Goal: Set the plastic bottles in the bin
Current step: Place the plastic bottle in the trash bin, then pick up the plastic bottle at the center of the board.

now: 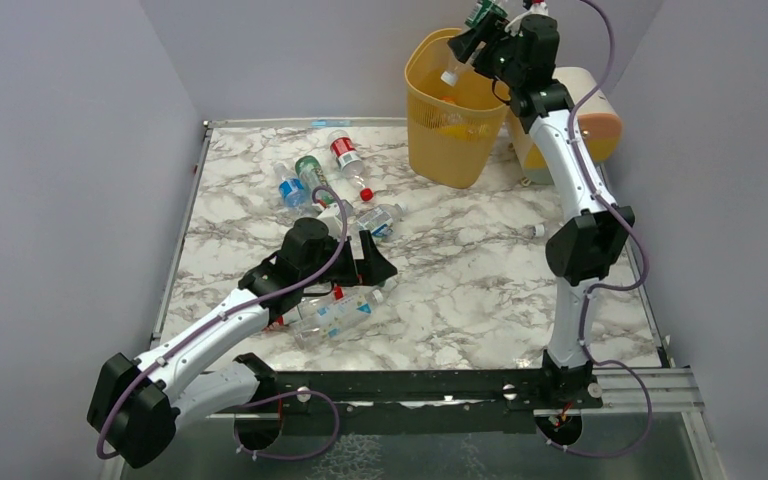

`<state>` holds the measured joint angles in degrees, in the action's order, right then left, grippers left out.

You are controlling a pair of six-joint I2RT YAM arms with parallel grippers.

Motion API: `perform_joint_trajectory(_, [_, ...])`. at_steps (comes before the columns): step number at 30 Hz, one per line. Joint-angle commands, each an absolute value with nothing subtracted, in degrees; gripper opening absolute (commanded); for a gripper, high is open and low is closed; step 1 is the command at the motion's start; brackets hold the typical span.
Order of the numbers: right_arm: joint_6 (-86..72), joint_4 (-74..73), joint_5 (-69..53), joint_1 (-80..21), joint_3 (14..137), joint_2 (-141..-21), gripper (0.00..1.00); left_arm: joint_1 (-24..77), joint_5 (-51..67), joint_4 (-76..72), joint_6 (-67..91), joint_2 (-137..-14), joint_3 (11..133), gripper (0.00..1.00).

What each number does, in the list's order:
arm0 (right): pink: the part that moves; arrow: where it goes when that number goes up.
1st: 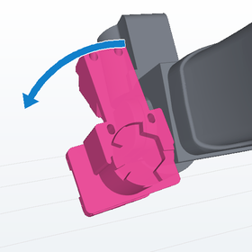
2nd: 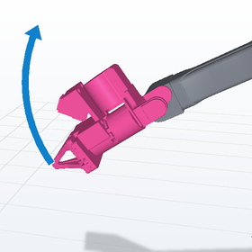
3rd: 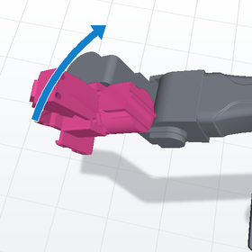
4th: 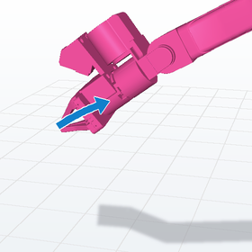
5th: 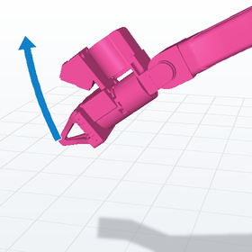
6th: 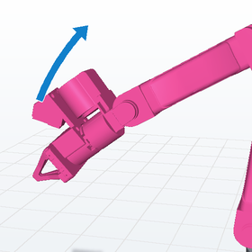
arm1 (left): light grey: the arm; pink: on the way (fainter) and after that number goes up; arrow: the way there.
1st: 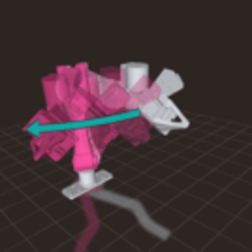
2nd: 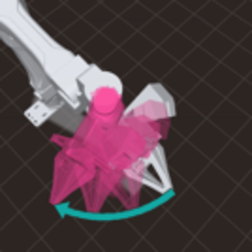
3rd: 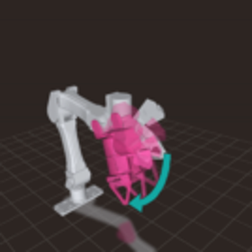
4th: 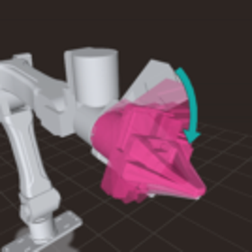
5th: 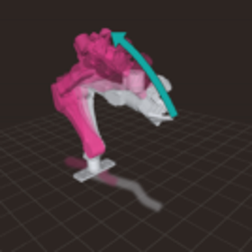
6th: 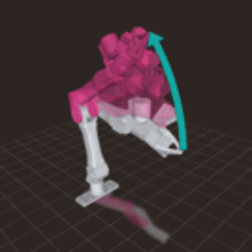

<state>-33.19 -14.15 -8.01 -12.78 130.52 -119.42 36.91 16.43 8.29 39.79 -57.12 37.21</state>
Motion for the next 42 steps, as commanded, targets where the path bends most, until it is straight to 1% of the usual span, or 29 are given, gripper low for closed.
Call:
perform_joint_trajectory(1, [-34.2, -11.6, -12.3, -13.1, 133.5, -122.3, 0.72, 37.4, 15.7, 7.9, 39.4, -57.3, 37.6, 0.99])
perform_joint_trajectory(3, [-34.0, -12.8, -12.5, -13.1, 134.6, -123.3, 0.83, 37.4, 15.7, 7.8, 39.4, -57.3, 37.4, 0.99])
perform_joint_trajectory(4, [-33.7, -13.4, -12.4, -13.1, 134.9, -123.7, 0.95, 37.4, 15.6, 7.8, 39.4, -57.3, 37.4, 0.99])
perform_joint_trajectory(5, [-33.4, -13.8, -12.3, -13.1, 135.0, -123.8, 1.00, 37.4, 15.5, 7.8, 39.4, -57.4, 37.4, 0.99])
perform_joint_trajectory(13, [-30.8, -15.4, -10.2, -13.1, 133.3, -119.9, 0.99, 37.4, 15.6, 7.9, 39.2, -57.8, 37.7, 0.99])
perform_joint_trajectory(20, [-29.0, -18.8, -8.6, -13.1, 130.1, -111.6, 0.99, 37.4, 15.8, 7.4, 39.3, -57.5, 37.6, 0.99])
perform_joint_trajectory(25, [-28.7, -20.0, -5.7, -13.1, 120.2, -101.4, 0.99, 37.4, 15.6, 7.0, 39.5, -55.7, 36.3, 0.99])
perform_joint_trajectory(36, [-29.5, -21.3, -1.8, -13.1, 91.7, -78.7, 0.99, 37.4, 17.5, 6.4, 39.5, -50.4, 32.5, 0.99])
perform_joint_trajectory(39, [-29.4, -21.6, 0.5, -13.1, 85.4, -74.3, 0.99, 37.4, 18.1, 6.4, 39.6, -48.8, 31.6, 0.99])
perform_joint_trajectory(42, [-28.3, -24.5, 3.9, -13.1, 81.8, -71.5, 0.99, 37.4, 19.5, 6.1, 39.8, -47.5, 31.0, 0.99])
